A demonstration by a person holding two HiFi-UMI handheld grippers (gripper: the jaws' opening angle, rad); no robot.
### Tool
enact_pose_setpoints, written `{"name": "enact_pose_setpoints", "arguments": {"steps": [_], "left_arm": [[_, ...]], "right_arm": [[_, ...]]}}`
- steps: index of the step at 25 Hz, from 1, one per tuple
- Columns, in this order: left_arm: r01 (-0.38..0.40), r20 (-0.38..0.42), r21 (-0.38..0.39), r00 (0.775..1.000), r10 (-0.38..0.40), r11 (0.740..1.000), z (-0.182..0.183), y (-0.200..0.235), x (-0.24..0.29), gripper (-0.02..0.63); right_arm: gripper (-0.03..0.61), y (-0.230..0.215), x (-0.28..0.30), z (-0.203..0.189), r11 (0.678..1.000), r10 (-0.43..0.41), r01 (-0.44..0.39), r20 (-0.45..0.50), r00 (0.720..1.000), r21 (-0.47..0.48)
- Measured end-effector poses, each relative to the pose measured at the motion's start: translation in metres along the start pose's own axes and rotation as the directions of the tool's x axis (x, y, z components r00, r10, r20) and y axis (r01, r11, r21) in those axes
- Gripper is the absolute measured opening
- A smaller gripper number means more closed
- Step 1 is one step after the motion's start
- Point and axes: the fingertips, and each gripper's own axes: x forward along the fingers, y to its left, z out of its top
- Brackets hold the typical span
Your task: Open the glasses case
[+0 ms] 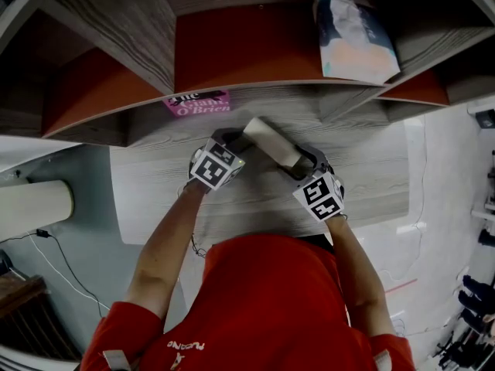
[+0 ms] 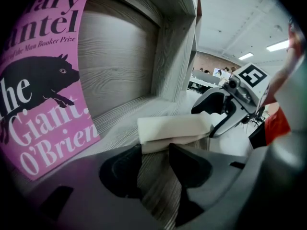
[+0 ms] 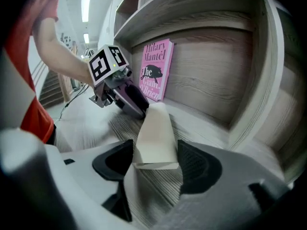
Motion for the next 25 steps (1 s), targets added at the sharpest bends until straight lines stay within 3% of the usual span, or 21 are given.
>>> {"name": "enact_pose_setpoints", "arguments": {"steps": [4,8,18,25], "left_arm": [[-0.007,-0.022,0.002,1.000,0.007,1.000,-0.004,0.001,0.000,0.178],[-0.014,0.001,0.009,1.000,0.014,1.000,-0.002,0.003,0.002,0.178],[-0.014,-0.012,0.004,1.000,0.014,1.000,-0.003,0.002,0.002,0.178],[-0.031,0.007,0.009,0.999,0.031,0.999,0.002,0.004,0.005,0.178]], "right_arm": [[0.290,-0.008,-0.005,0.002,0.989,0.062,-0.069,0.061,0.996,0.131],[0.232,-0.020,-0.019,0.015,0.978,0.048,-0.074,0.136,0.990,0.196],[0.030,-0.049,-0.035,0.032,0.988,-0.118,0.097,0.181,0.976,0.120],[0.020,-0.077,-0.033,0.025,0.969,-0.225,0.204,0.156,0.962,0.140]]}}
